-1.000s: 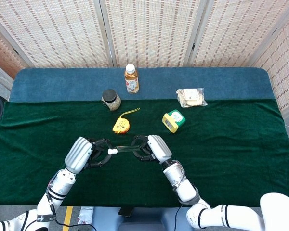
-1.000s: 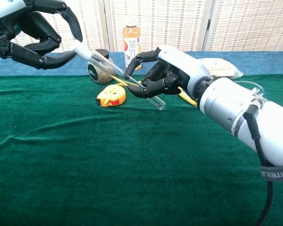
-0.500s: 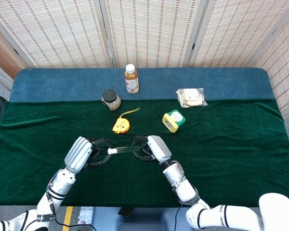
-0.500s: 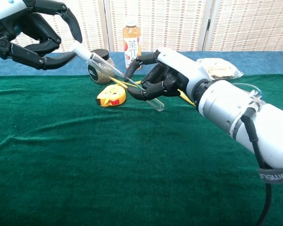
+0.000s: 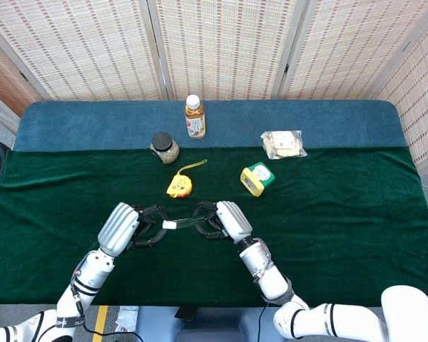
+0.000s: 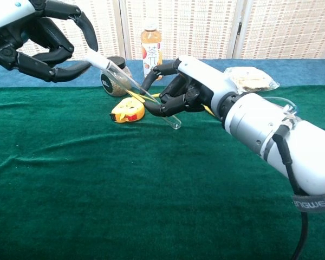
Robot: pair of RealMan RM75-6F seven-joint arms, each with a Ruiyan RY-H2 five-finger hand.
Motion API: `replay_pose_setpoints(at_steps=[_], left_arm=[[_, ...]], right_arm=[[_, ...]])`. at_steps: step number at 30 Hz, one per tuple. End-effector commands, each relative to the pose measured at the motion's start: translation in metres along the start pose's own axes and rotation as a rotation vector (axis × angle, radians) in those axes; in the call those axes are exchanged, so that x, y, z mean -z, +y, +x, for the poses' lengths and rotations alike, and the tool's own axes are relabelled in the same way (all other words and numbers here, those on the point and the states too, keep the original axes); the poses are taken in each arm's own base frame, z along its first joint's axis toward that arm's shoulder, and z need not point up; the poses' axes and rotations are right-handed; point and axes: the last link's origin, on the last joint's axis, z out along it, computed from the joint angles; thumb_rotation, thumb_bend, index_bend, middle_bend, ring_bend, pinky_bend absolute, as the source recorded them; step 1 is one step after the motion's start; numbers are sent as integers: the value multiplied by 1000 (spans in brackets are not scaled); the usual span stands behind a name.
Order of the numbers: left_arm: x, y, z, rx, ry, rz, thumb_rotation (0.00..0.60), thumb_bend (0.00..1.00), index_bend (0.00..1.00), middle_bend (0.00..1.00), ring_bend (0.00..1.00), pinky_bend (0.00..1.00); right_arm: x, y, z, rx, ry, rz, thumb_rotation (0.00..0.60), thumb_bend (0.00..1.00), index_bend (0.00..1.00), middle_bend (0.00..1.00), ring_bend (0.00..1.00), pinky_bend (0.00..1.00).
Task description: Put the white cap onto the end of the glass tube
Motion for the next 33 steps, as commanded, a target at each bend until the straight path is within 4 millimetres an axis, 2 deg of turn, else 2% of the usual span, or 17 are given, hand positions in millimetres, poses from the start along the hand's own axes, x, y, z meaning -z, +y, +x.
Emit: replay_pose_setpoints(at_steps=[1, 17, 33], left_arm=[[0, 0, 0, 0, 2, 1, 600, 543, 569, 1000, 877, 804], [0, -5, 0, -100, 23, -1, 600, 543, 581, 1000, 877, 804], [0, -4, -9, -143, 17, -9, 600, 543, 582, 1000, 877, 804]], right_arm=[[0, 0, -1, -2, 1, -1, 600, 700, 897, 1000, 1000, 1000], [0, 1, -1, -6, -1, -9, 600, 701, 897, 1000, 1000, 1000], [-4, -8, -13, -23, -4, -11, 600, 705, 901, 1000, 1000, 1000]])
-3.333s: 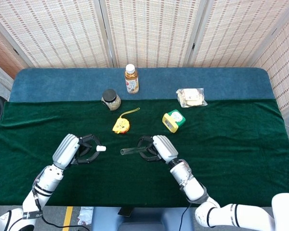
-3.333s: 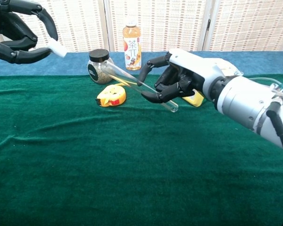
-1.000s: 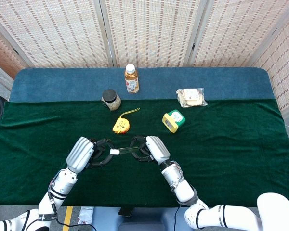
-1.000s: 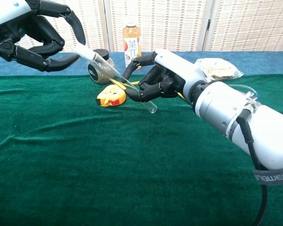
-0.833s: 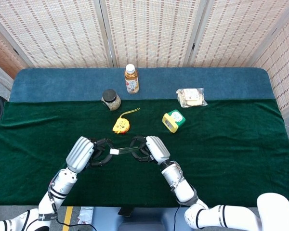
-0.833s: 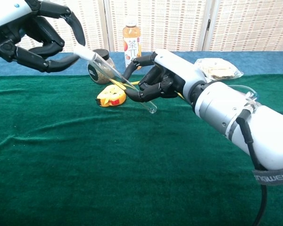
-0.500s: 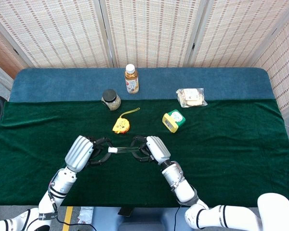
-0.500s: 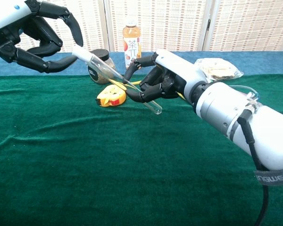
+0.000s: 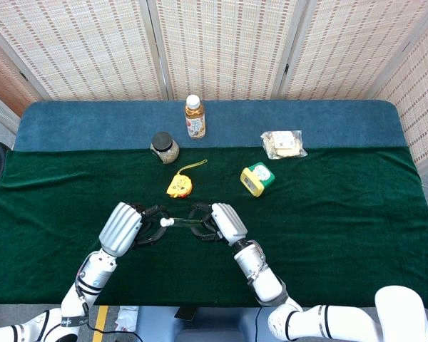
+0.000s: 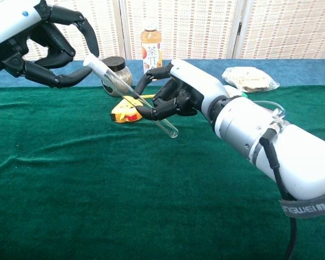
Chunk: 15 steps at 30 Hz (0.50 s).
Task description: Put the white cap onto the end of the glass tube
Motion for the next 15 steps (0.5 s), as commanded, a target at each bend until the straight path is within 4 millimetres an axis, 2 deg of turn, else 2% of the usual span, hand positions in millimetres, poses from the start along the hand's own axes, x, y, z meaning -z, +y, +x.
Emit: replay_pose_setpoints(at_steps=[1, 6, 8, 11, 12, 13, 14, 15], left_arm=[[0, 0, 0, 0, -3, 0, 600, 543, 582, 1000, 877, 804], [0, -1, -1, 0, -19, 8, 600, 543, 566, 1000, 876, 804], [1, -2, -1, -5, -31, 14, 600, 542, 503, 1000, 871, 804], [2, -4, 0, -8, -65, 30, 600, 532, 245, 977, 812, 801], [3, -5, 2, -5, -71, 35, 600, 510, 142, 926, 761, 795], [3, -5, 3, -2, -74, 40, 600, 484, 80, 856, 706, 782], [3, -7, 4, 0, -76, 44, 600, 464, 48, 800, 664, 766], [4, -8, 5, 1, -80, 49, 600, 436, 14, 688, 576, 720]], right_arm=[[-1, 0, -1, 0, 0, -2, 600, 705, 901, 1000, 1000, 1000], [-1, 1, -2, 5, 0, -8, 600, 706, 904, 1000, 1000, 1000], [-1, 2, -2, 10, 1, -11, 600, 705, 903, 1000, 1000, 1000], [0, 5, 0, 33, 0, -22, 600, 706, 904, 1000, 1000, 1000], [1, 7, 2, 46, 1, -29, 600, 706, 904, 1000, 1000, 1000], [1, 9, 4, 56, 3, -35, 600, 706, 904, 1000, 1000, 1000], [2, 11, 6, 67, 5, -42, 600, 706, 904, 1000, 1000, 1000], [3, 13, 9, 81, 6, -49, 600, 706, 903, 1000, 1000, 1000]])
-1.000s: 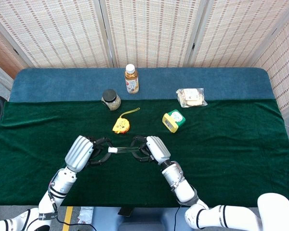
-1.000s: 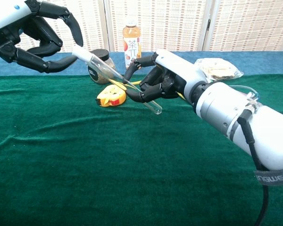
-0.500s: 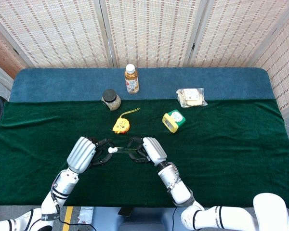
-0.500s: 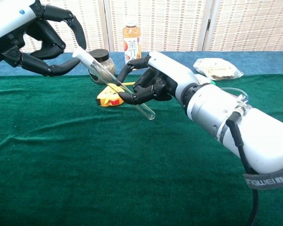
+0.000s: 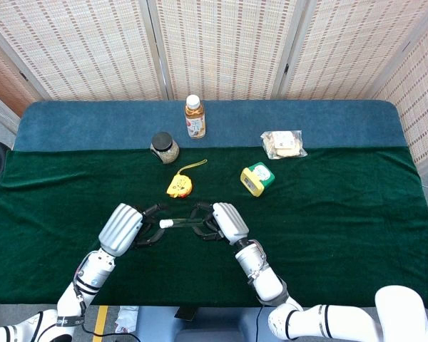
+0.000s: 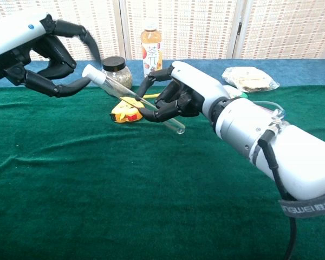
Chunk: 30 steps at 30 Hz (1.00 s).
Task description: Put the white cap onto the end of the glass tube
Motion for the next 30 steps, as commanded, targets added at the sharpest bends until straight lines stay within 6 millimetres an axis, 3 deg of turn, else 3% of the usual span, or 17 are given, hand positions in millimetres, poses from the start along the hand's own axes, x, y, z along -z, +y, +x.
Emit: replay_pose_setpoints(at_steps=[1, 4, 6, 9, 11, 16, 21, 24, 30], left_arm=[[2, -4, 4, 5, -15, 18, 600, 423, 5, 625, 520, 682], [3, -10, 7, 6, -36, 38, 600, 383, 0, 401, 298, 478], [4, -15, 10, 13, -43, 56, 600, 375, 0, 333, 228, 384], [6, -26, 14, 14, -44, 96, 600, 373, 0, 306, 193, 300], [8, -35, 17, 15, -45, 128, 600, 373, 0, 303, 185, 279], [16, -52, 22, -12, -43, 193, 600, 373, 0, 298, 169, 236], [25, -63, 24, -13, -45, 242, 600, 372, 0, 293, 165, 212], [30, -69, 25, -14, -45, 266, 600, 371, 0, 291, 163, 203], [36, -77, 26, -21, -51, 294, 600, 368, 0, 282, 154, 188]], right_arm=[[3, 8, 9, 51, 5, -29, 600, 707, 903, 1000, 1000, 1000], [5, 17, 17, 113, 0, -66, 600, 709, 903, 1000, 1000, 1000], [6, 24, 22, 176, -8, -98, 600, 709, 904, 1000, 1000, 1000], [8, 36, 24, 258, -25, -145, 600, 709, 894, 1000, 1000, 1000], [9, 43, 22, 300, -46, -170, 600, 709, 862, 1000, 1000, 1000], [9, 58, 14, 458, -97, -218, 600, 709, 664, 1000, 1000, 1000], [10, 63, 8, 488, -114, -246, 600, 585, 429, 1000, 1000, 1000], [12, 65, 7, 492, -112, -252, 600, 554, 353, 1000, 1000, 1000], [16, 69, 7, 482, -120, -265, 600, 547, 293, 1000, 1000, 1000]])
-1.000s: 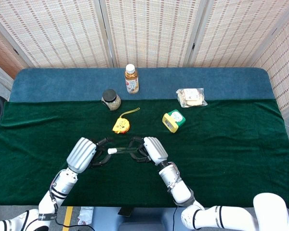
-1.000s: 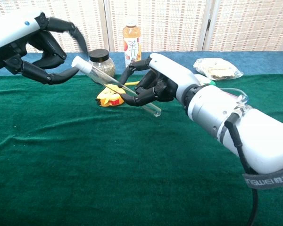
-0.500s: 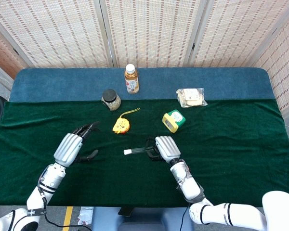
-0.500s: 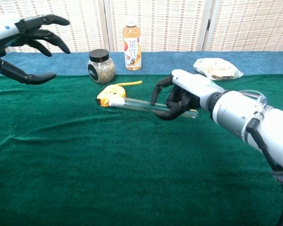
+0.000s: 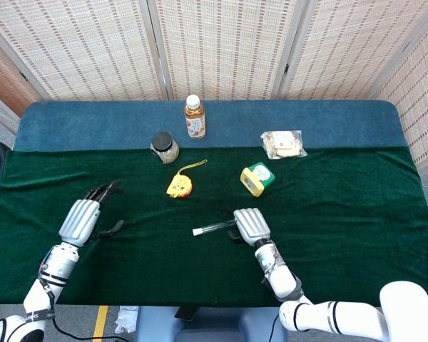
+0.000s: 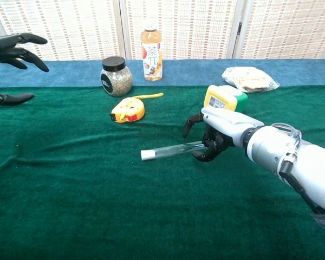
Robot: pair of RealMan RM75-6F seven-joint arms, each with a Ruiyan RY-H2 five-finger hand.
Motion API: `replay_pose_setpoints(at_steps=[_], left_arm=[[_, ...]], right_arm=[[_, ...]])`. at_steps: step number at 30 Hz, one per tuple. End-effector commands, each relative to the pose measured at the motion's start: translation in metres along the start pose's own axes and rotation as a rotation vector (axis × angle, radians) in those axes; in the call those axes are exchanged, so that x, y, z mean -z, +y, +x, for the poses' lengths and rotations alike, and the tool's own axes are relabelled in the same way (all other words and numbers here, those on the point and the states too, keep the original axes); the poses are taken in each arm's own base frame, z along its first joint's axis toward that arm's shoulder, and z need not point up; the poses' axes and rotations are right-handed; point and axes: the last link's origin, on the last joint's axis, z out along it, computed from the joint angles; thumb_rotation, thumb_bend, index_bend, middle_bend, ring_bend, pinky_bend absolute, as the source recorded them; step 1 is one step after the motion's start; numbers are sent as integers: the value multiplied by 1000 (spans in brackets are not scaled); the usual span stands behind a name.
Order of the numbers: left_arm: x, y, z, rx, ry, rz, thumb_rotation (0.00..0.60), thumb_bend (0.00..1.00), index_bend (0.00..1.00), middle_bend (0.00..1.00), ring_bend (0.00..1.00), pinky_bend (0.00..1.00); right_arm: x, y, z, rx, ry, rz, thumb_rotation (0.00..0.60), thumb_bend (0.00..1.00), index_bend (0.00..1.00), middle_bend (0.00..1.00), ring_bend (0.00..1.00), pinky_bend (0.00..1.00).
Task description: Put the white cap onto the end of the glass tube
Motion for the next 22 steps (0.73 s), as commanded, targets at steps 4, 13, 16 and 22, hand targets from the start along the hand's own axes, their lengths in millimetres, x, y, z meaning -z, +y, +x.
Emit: replay_pose_setpoints(at_steps=[4, 13, 16, 22], left_arm=[[6, -13, 7, -20, 13, 45, 600, 366, 0, 281, 152, 185], [30, -55, 35, -112, 72, 191, 600, 371, 101, 281, 166, 170], [40, -65, 41, -148, 77, 218, 600, 371, 156, 279, 155, 111], [67, -78, 49, -204, 102, 283, 600, 371, 146, 245, 110, 32]], right_arm=[[11, 4, 16, -36, 57, 21, 600, 547, 272, 1000, 1000, 1000], [91, 66, 95, 6, 287, 14, 600, 547, 277, 746, 880, 890], [122, 91, 113, 30, 335, -25, 600, 546, 275, 514, 591, 608], [177, 132, 128, 71, 383, -112, 600, 546, 145, 187, 205, 176]])
